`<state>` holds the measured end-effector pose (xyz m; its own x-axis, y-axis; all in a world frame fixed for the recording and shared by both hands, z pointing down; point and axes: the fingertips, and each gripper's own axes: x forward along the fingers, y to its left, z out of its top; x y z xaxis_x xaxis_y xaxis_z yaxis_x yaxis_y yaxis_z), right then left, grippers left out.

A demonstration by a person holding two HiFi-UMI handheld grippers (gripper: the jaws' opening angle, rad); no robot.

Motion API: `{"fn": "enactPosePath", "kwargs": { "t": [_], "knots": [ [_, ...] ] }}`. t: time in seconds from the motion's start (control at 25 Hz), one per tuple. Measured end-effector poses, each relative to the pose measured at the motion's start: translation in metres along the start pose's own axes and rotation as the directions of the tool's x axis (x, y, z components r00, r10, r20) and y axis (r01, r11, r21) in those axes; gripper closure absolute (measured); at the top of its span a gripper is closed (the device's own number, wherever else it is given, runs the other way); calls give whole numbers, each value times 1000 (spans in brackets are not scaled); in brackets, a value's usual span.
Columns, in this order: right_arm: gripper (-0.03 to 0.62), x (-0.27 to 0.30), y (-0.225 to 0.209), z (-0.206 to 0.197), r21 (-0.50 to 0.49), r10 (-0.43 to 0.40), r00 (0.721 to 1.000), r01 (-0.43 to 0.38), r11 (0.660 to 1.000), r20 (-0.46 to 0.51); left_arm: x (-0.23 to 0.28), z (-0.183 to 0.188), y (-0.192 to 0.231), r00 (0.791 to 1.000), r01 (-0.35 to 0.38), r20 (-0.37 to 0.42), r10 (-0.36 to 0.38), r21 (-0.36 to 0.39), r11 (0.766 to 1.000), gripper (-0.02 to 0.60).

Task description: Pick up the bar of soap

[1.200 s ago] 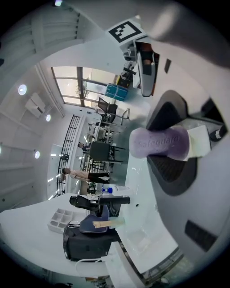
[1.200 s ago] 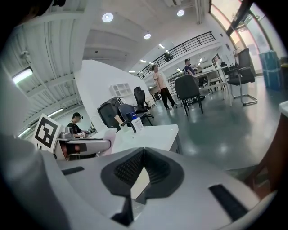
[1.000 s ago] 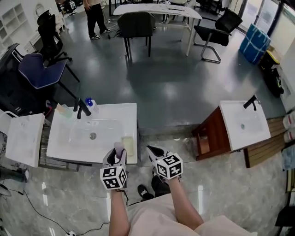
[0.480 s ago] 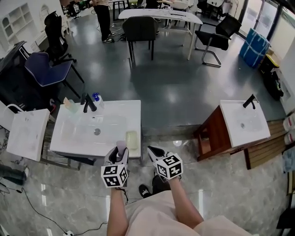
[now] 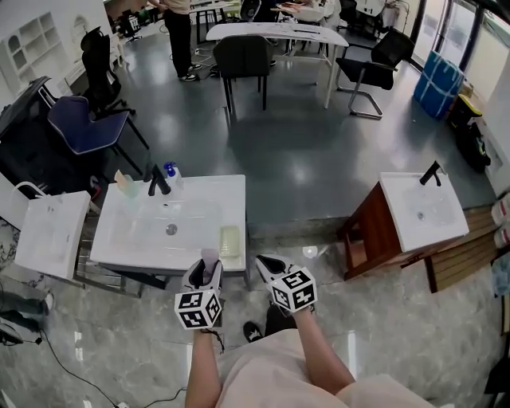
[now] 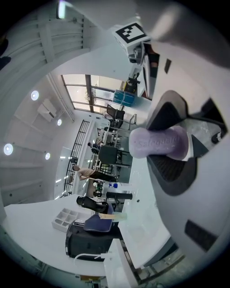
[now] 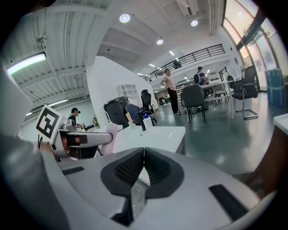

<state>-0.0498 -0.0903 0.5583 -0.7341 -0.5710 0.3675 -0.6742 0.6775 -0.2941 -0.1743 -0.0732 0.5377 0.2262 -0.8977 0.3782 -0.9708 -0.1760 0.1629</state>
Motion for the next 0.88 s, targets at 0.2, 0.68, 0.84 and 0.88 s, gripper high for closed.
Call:
{"fn": "enactPosePath", "kwargs": {
  "t": [0.2, 0.68, 0.84, 0.88],
  "knots": [
    [588, 1, 1, -3, -7, -2, 1000, 2, 1000, -10, -1, -6, 1, 1000, 4, -4, -4, -1, 1000, 397],
    [588, 7, 6, 3, 0, 0, 1000, 0, 1000, 9, 0, 1, 4, 1000, 13, 16, -13, -3, 1000, 397],
    [588, 6, 4, 4, 6, -10, 1000, 10, 1000, 15, 1, 3, 7, 1000, 15, 19, -15, 0, 1000, 397],
    [588, 6, 4, 4, 6, -11, 1000, 11, 1000, 14, 0, 4, 7, 1000, 14, 20, -14, 0, 1000, 397]
  ]
}}
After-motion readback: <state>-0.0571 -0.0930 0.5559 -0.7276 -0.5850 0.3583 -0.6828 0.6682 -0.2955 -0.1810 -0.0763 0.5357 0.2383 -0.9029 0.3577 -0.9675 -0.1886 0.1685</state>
